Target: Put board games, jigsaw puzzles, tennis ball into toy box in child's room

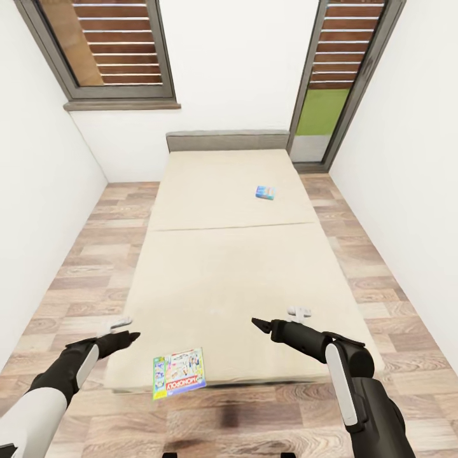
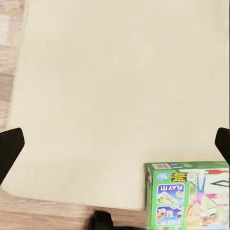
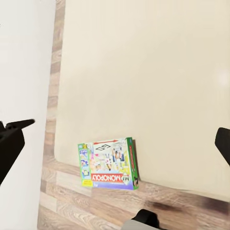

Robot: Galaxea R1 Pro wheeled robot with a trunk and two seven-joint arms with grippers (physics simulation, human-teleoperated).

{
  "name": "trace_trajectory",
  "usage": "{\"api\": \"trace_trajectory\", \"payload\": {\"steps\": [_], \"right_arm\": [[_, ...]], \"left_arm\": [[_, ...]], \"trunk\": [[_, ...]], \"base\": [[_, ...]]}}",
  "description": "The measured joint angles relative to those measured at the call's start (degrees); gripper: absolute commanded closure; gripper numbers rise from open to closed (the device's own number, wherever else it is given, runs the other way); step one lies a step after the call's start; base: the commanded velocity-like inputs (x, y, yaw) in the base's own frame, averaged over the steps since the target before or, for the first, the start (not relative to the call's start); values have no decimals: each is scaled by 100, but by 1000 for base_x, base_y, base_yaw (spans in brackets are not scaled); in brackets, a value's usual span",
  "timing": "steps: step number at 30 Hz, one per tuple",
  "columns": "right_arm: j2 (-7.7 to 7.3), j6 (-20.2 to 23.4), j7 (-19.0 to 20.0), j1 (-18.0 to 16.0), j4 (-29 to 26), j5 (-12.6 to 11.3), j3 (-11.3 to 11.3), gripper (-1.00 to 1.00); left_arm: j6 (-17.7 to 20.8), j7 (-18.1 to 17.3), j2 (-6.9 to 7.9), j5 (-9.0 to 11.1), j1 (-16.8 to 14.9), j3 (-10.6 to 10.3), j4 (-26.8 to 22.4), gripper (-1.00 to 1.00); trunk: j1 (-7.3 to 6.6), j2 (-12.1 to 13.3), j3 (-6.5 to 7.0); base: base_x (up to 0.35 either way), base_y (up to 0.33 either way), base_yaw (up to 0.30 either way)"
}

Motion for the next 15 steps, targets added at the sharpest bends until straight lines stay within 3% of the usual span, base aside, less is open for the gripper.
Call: {"api": "trace_trajectory", "payload": {"steps": [2, 3, 6, 9, 15], "right_arm": [[-1, 0, -1, 0, 0, 0, -1, -100], [-1, 0, -1, 0, 0, -1, -1, -100], [-2, 0, -1, 0, 0, -1, -2, -100], [1, 0, -1, 0, 0, -1, -2, -100], [3, 0, -1, 0, 0, -1, -2, -100]], "left_arm": [[26, -549, 57, -2, 0, 3, -1, -100], [47, -1085, 148, -2, 0, 14, -4, -100], [77, -2039, 386, 2, 0, 35, -6, -100], [96, -2678, 573, 31, 0, 52, -13, -100], [157, -3229, 721, 72, 1, 74, -48, -100]], "trunk": [[0, 0, 17], [0, 0, 26], [0, 0, 52], [0, 0, 78], [0, 0, 131]], "base": [[0, 0, 0], [0, 0, 0], [0, 0, 0], [0, 0, 0], [0, 0, 0]]}}
